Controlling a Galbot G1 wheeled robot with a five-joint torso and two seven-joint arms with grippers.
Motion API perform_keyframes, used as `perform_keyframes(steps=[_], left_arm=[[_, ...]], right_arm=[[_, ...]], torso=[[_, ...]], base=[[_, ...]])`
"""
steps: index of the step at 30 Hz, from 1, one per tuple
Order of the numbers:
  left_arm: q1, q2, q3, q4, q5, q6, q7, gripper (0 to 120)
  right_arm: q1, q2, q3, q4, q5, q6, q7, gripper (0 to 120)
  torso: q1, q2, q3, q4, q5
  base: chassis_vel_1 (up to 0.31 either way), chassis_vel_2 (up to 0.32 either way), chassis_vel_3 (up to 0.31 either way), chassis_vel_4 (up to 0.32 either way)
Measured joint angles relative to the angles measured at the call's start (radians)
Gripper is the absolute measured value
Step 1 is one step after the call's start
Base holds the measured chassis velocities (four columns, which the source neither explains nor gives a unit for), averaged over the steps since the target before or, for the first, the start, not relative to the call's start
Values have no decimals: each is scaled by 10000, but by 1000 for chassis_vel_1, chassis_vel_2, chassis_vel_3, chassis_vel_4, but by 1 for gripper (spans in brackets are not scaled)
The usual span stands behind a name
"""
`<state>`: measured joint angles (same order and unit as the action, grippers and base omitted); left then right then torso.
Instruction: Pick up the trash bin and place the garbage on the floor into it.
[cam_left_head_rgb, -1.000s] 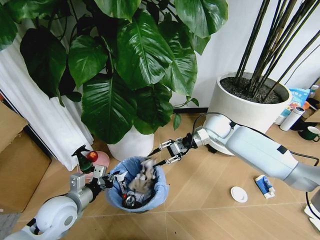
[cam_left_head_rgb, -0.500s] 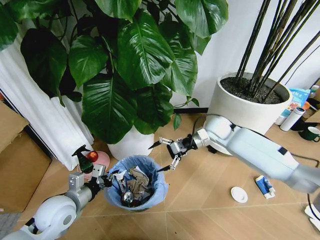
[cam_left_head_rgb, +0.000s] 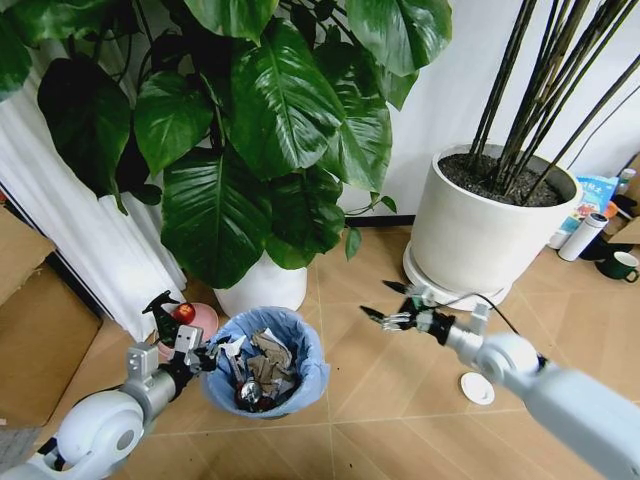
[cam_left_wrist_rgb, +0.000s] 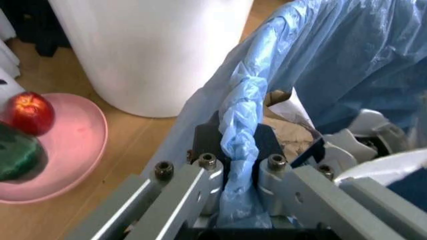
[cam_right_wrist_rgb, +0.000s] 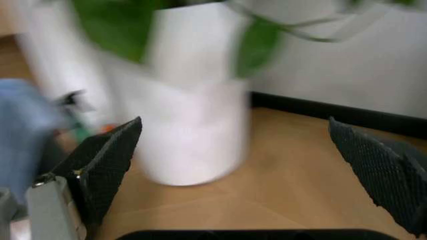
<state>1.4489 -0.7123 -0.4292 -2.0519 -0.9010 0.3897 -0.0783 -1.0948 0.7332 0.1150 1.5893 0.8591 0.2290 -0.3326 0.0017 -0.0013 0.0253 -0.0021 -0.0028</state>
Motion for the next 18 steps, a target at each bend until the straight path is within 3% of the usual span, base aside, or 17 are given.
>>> perform_keyframes(steps=[6, 9, 18], left_arm=[[126, -12, -204, -119, -6, 0, -1, 1], [175, -36, -260, -151, -4, 0, 0, 1], [208, 98, -362, -195, -50, 2, 14, 1]], right_arm=[[-2238, 1091, 2582, -280, -1314, -233, 748, 100], [-2868, 1491, 3206, -556, -1838, -339, 905, 100], [-3016, 2175, 3249, -2551, -3143, -321, 952, 100]], torso=[[0, 0, 0, -2, 0], [0, 0, 0, -2, -6], [1, 0, 1, -2, -1]], base=[[0, 0, 0, 0], [0, 0, 0, 0], [0, 0, 0, 0]])
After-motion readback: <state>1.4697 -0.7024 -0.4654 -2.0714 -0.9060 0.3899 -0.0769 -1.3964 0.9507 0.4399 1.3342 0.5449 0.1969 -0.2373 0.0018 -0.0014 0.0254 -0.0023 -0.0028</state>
